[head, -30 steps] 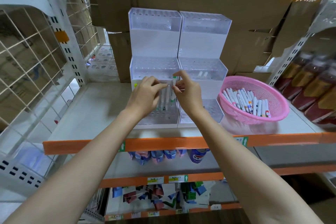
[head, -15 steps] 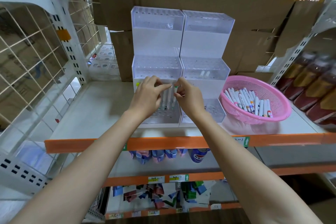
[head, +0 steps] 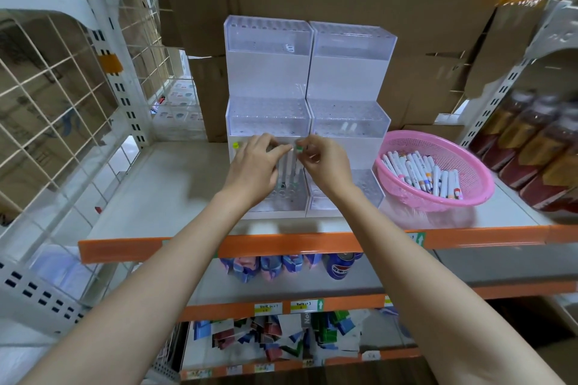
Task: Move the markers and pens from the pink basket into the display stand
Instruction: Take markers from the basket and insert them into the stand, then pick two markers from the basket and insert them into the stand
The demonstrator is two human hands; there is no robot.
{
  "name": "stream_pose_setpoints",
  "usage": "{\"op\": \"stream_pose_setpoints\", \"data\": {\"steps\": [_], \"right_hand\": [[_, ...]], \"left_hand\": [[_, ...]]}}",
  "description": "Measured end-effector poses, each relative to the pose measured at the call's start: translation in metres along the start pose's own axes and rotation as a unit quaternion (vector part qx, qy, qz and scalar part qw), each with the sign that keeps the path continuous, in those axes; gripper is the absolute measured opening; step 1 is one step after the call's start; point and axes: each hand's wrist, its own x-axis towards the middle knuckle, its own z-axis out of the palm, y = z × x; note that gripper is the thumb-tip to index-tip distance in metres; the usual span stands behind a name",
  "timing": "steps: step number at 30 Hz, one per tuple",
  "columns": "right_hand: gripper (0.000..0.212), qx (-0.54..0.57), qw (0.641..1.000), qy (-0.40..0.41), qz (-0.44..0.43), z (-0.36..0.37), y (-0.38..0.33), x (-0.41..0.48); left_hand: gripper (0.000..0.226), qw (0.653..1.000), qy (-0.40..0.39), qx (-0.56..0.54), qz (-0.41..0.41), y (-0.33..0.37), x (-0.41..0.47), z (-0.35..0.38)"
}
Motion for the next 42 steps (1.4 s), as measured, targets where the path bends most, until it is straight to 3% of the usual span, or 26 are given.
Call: {"op": "stream_pose_setpoints", "data": {"steps": [7, 16, 33, 42], "right_hand": [[0.038, -0.098, 0.987, 0.014, -0.123, -0.001, 0.009, -0.018], [0.045, -0.128, 0.983, 0.008, -0.128, -0.02, 0.013, -0.022], [0.039, -0.251, 0.964, 0.024, 0.081, -0.173, 0.127, -0.031], [0.038, -0.248, 0.957, -0.067, 0.136, -0.196, 0.185, -0.001]], "left_hand": [[0.055, 0.999, 0.003, 0.043, 0.011, 0.008, -0.006, 0.007], [0.053, 0.997, -0.016, 0.072, 0.021, 0.031, 0.005, 0.01], [0.04, 0.987, -0.083, -0.068, 0.119, 0.184, 0.078, 0.091], [0.032, 0.972, -0.217, -0.093, -0.02, 0.218, 0.114, 0.143]]}}
